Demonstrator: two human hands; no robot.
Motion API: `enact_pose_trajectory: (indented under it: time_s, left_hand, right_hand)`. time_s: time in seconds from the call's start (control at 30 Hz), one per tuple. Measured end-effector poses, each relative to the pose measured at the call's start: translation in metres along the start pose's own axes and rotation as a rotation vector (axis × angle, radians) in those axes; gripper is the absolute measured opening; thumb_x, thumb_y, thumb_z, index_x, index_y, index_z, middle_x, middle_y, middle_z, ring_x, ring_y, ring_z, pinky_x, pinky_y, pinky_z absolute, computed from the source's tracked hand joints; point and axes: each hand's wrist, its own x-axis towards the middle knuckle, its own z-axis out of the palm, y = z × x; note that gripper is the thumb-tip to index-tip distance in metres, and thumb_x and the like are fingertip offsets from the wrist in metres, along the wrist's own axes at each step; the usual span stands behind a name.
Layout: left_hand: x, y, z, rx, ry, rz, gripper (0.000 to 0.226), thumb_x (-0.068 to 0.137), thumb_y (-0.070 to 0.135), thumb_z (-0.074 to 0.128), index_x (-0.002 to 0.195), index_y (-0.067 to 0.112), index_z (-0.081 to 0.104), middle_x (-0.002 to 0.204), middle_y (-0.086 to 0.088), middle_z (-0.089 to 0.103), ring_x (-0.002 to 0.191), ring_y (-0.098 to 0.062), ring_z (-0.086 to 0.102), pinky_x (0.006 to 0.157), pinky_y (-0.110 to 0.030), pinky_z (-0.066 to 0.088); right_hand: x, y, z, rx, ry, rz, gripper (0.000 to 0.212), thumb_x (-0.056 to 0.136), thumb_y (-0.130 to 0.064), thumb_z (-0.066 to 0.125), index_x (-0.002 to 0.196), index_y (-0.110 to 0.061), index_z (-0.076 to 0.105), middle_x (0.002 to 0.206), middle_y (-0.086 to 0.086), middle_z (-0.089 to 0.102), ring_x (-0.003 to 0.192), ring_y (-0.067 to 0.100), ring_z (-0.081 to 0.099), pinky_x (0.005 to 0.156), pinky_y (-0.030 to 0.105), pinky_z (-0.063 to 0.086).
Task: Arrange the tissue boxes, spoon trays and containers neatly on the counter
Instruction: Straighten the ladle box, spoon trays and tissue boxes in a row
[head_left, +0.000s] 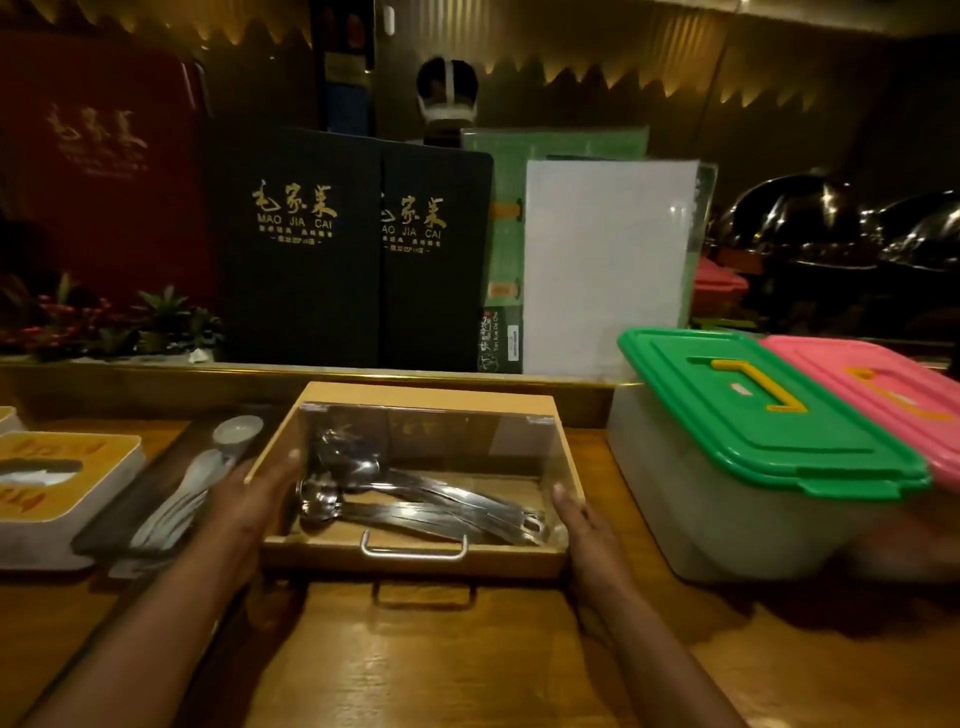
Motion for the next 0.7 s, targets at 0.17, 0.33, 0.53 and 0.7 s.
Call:
enact_pose_trajectory:
  time_s: [0.17,0.33,0.53,0.7]
  left_hand:
    - [-0.003,-0.008,0.01,-0.057,-0.004,0.045,0.055,0.092,0.039,0.066,0.14,0.017,0.051,0.126,-0.011,0.06,0.106,-0.03,0.053,0.086,-0.048,0.043]
    - [-0.012,-0.009,0.039,-0.093,-0.031,0.06,0.047,0.091,0.04,0.067,0.133,0.019,0.058,0.101,0.001,0.063,0.089,-0.018,0.058,0.08,-0.043,0.047]
    - [-0.018,-0.005,0.085,-0.103,-0.064,0.118,0.032,0.09,0.04,0.068,0.118,0.025,0.066,0.103,0.0,0.071,0.096,-0.02,0.066,0.074,-0.039,0.052]
    - [-0.015,-0.006,0.104,-0.114,-0.055,0.117,0.041,0.09,0.04,0.069,0.127,0.022,0.064,0.102,0.003,0.071,0.093,-0.015,0.066,0.072,-0.034,0.052]
  right_hand:
    - [0.007,-0.001,-0.011,0.048,-0.014,0.019,0.109,0.052,-0.081,0.08,0.145,-0.032,0.052,0.138,0.011,0.064,0.119,0.036,0.066,0.094,0.058,0.059]
    - [0.018,-0.016,-0.043,0.038,-0.038,0.013,0.081,0.071,-0.072,0.078,0.139,-0.033,0.057,0.131,0.011,0.069,0.111,0.035,0.071,0.088,0.057,0.061]
    - [0.047,-0.03,-0.073,0.054,0.006,-0.06,0.068,0.073,-0.07,0.076,0.128,-0.031,0.068,0.121,0.008,0.076,0.111,0.033,0.073,0.098,0.059,0.056]
    - [0.07,-0.032,-0.076,0.038,0.113,-0.097,0.08,0.062,-0.084,0.074,0.13,-0.044,0.064,0.132,-0.003,0.071,0.121,0.027,0.066,0.108,0.058,0.048]
